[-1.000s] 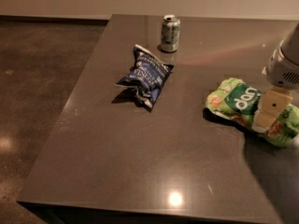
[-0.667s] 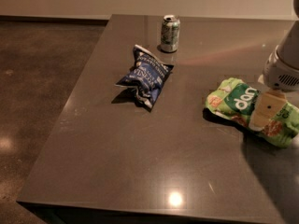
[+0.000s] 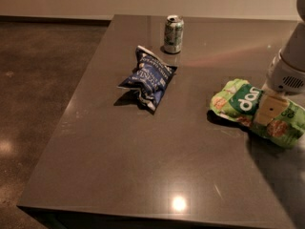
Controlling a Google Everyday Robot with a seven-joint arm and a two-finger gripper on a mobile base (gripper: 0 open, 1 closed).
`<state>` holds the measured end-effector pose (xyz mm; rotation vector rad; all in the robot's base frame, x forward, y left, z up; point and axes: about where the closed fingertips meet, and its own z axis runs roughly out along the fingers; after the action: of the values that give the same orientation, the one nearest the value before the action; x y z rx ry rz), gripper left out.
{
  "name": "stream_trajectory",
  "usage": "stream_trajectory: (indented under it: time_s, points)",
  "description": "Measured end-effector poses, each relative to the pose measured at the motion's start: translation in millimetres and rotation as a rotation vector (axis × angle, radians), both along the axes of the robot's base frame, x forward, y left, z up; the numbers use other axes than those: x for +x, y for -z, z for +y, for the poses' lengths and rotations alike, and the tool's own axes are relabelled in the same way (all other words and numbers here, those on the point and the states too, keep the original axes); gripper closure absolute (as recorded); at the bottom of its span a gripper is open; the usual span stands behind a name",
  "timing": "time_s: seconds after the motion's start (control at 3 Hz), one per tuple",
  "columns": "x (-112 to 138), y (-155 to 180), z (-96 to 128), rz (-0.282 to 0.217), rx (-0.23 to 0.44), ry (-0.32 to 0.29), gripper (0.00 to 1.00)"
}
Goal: Pick green rice chip bag
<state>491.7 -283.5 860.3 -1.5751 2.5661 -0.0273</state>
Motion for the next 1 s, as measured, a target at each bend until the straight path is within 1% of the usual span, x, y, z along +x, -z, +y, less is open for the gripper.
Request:
stream_trajectory:
  time_s: [0.33,0.67,1.0]
  points:
    - [0,-28,14,-0.013,0.057,-0.034,0.95]
    - [1,-52,26,-0.036,0.107,-0.064,1.00]
    - [2,-77,37,-0.061,0.166,-0.104,1.00]
